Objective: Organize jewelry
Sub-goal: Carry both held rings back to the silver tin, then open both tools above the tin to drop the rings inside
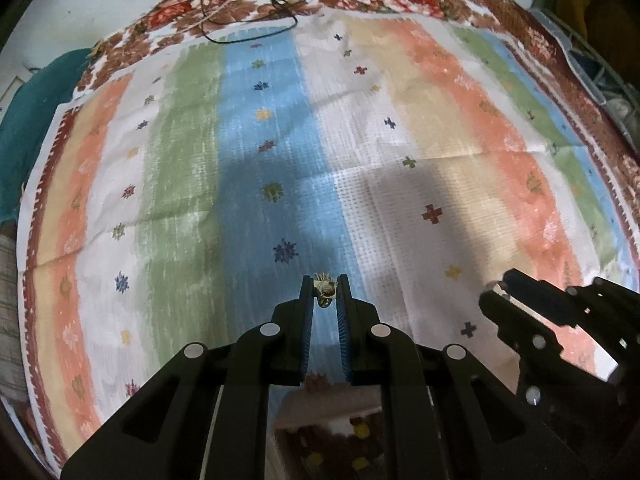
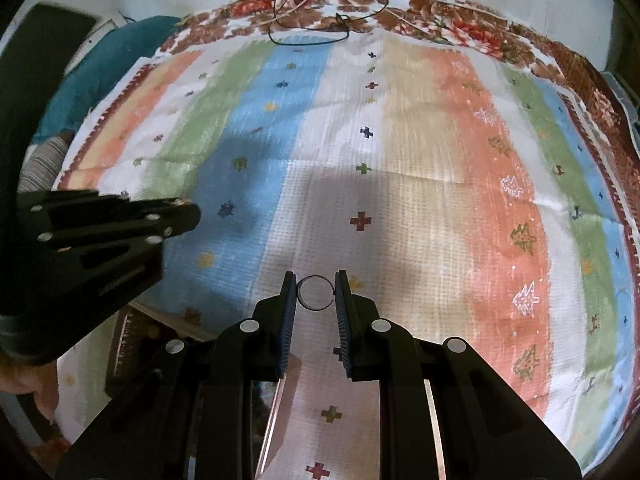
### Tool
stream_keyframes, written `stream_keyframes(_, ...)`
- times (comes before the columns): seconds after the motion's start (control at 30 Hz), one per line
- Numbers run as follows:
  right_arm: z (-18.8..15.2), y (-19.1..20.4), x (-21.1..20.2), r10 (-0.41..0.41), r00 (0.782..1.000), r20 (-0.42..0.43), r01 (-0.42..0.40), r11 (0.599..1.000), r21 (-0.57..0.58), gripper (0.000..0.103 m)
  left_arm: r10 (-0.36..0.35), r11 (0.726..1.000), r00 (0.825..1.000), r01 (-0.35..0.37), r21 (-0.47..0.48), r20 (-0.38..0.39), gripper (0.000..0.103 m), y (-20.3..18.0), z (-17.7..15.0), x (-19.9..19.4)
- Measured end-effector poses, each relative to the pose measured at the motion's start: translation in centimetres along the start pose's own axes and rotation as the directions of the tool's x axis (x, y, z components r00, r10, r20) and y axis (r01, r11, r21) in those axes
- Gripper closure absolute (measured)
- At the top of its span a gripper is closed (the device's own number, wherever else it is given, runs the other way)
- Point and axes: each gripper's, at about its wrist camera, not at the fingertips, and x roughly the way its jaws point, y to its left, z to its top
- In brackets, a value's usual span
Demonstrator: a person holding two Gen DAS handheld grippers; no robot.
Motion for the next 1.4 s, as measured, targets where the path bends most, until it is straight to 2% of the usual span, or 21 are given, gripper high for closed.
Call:
stream_keyframes(0.27, -0.4, 0.1, -1.8, 0.034, 0.999, 0.032, -0.035, 0.999, 0.011, 0.083, -0.035, 0.999, 0.998, 0.036, -0.035, 0.046, 0.092, 1.0, -2.2, -2.9)
stream_keyframes(0.43, -1.0, 0.5, -3.2, 0.053, 0.997, 0.058, -0.053, 0.999, 0.010, 0.083, -0.063, 0.997, 0.995, 0.066, -0.028, 0.079, 0.092, 0.7, -3.4, -4.9)
stream_keyframes(0.63, -2.0, 1.5, -4.7, 0.055, 0.995, 0.084, -0.054, 0.998, -0.014, 0.083, -0.068, 0.998, 0.991, 0.069, -0.002, 0.112, 0.092, 0.1, -5.0, -6.9)
stream_keyframes(0.87, -3.4, 2.8, -5.8, 0.077, 0.993, 0.092, -0.073, 0.996, -0.042, 0.083, -0.102, 0.995, 0.985, 0.103, -0.004, 0.137, 0.092, 0.0, -6.5, -8.9)
stream_keyframes(1.23, -5.3, 4.2, -6.6, 0.116, 0.989, 0.091, -0.110, 0.992, -0.062, 0.083, -0.117, 0.993, 0.982, 0.116, 0.015, 0.146, 0.092, -0.7, -8.7, -10.3)
stream_keyframes(1.27, -5.4, 4.3, -6.5, 0.122, 0.989, 0.086, -0.118, 0.991, -0.059, 0.082, -0.120, 0.993, 0.982, 0.119, 0.013, 0.147, 0.091, -0.7, -8.7, -10.3)
stream_keyframes(1.3, -5.4, 4.3, -6.4, 0.124, 0.989, 0.082, -0.120, 0.991, -0.053, 0.082, -0.121, 0.993, 0.981, 0.121, 0.007, 0.151, 0.085, -0.5, -8.6, -10.4)
stream_keyframes(1.33, -5.4, 4.3, -6.4, 0.124, 0.989, 0.081, -0.120, 0.991, -0.050, 0.076, -0.119, 0.993, 0.981, 0.121, -0.001, 0.153, 0.082, -0.3, -8.7, -10.5)
stream_keyframes(1.37, -5.4, 4.3, -6.5, 0.126, 0.989, 0.083, -0.122, 0.991, -0.047, 0.066, -0.116, 0.993, 0.981, 0.120, -0.013, 0.157, 0.082, 0.1, -8.6, -10.6)
stream_keyframes(1.4, -5.4, 4.1, -6.6, 0.126, 0.988, 0.086, -0.123, 0.992, -0.039, 0.063, -0.117, 0.992, 0.980, 0.122, -0.024, 0.158, 0.081, 0.4, -8.7, -10.6)
